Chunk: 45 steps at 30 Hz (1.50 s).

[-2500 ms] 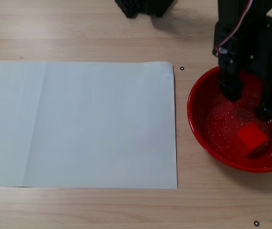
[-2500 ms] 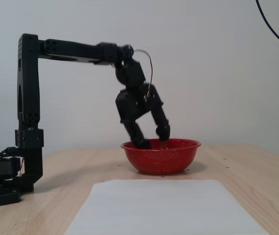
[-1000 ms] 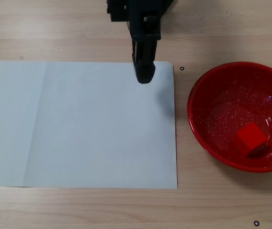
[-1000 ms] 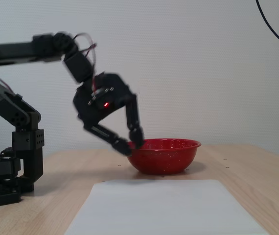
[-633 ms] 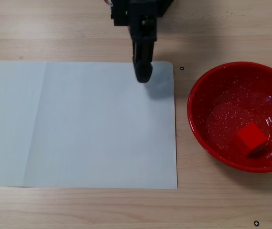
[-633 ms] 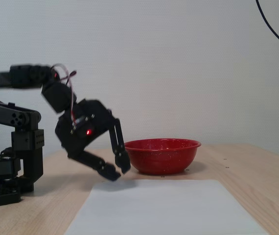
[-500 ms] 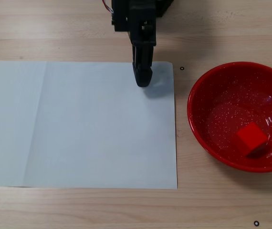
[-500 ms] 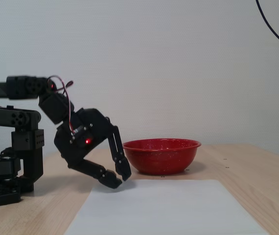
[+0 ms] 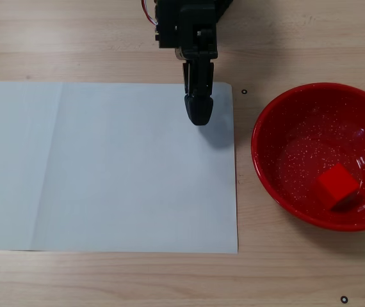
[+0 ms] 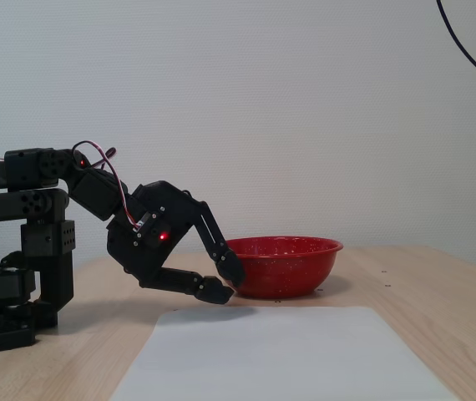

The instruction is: Grasp the red cube and put it in the red bowl.

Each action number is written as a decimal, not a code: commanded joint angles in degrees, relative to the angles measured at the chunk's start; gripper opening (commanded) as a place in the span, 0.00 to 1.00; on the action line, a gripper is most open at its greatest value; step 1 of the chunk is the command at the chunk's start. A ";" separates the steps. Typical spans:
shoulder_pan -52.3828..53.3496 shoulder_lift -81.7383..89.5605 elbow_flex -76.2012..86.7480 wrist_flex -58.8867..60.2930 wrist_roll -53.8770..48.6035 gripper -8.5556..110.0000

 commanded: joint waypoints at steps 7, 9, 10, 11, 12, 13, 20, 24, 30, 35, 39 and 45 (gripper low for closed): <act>0.79 1.49 0.26 7.03 -1.93 0.07; 0.62 1.49 0.26 8.70 -2.64 0.07; 0.53 1.49 0.26 9.40 -2.90 0.07; 0.53 1.49 0.26 10.20 -3.08 0.07; 0.44 1.49 0.26 10.63 -3.34 0.07; 0.44 1.49 0.26 10.63 -3.34 0.07; 0.09 1.49 0.26 10.90 -3.87 0.07; 0.18 1.49 0.26 11.07 -3.96 0.07; 0.18 1.49 0.26 11.16 -4.39 0.09; 0.18 1.49 0.26 11.16 -4.39 0.07; 0.18 1.49 0.26 11.16 -4.31 0.07; 0.18 1.49 0.26 11.16 -4.31 0.07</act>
